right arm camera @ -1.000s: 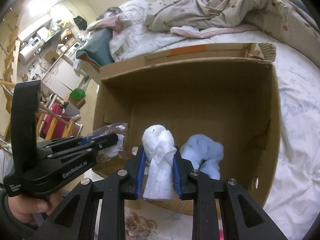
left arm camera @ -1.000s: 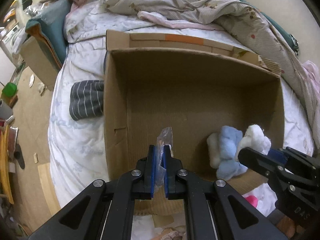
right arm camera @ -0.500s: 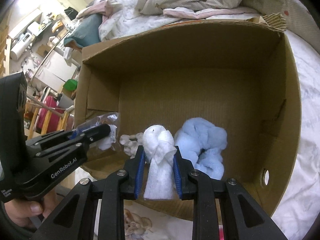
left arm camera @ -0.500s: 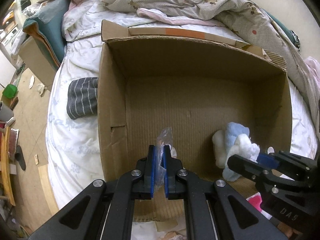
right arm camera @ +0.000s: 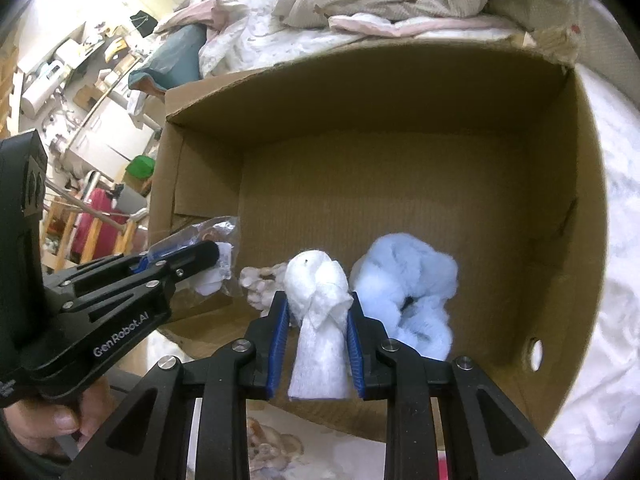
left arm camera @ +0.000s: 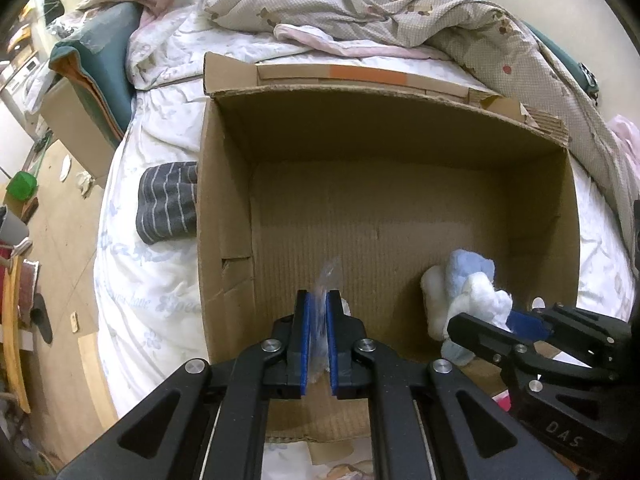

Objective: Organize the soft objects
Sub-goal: 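Carry the white cloth and the clear bag over the cardboard box, then open both tools to release the bag and white cloth into the box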

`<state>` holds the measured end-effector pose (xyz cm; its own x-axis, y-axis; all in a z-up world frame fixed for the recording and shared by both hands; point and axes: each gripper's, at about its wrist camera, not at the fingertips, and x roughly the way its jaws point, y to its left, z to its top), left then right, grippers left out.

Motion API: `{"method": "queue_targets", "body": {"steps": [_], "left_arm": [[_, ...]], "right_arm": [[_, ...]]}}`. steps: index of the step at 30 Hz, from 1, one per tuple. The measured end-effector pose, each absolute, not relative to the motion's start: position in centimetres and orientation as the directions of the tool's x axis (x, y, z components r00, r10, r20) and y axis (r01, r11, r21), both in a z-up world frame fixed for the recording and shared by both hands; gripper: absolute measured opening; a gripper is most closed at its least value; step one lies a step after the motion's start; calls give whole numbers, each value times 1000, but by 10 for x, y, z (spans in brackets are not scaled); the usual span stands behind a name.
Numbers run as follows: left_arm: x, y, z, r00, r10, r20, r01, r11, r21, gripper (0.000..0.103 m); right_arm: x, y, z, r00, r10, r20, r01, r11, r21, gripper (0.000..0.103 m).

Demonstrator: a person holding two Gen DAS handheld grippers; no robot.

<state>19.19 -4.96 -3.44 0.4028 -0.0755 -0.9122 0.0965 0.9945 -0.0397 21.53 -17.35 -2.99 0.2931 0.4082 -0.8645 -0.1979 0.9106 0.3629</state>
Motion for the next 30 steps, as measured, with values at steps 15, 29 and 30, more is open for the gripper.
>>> {"method": "queue_targets", "body": {"steps": [15, 29, 30], "left_arm": [[189, -50, -14, 484, -77, -872, 85, 996, -41, 58], [183, -43, -8, 489, -67, -870, 56, 997, -45, 62], [182, -42, -7, 491, -66, -869, 57, 997, -43, 62]], "right_arm": [[217, -189, -27, 319, 453, -832, -141, 891, 431, 33], [214, -205, -18, 377, 424, -823, -85, 901, 425, 79], [213, -206, -16, 381, 426, -821, -85, 900, 427, 79]]}}
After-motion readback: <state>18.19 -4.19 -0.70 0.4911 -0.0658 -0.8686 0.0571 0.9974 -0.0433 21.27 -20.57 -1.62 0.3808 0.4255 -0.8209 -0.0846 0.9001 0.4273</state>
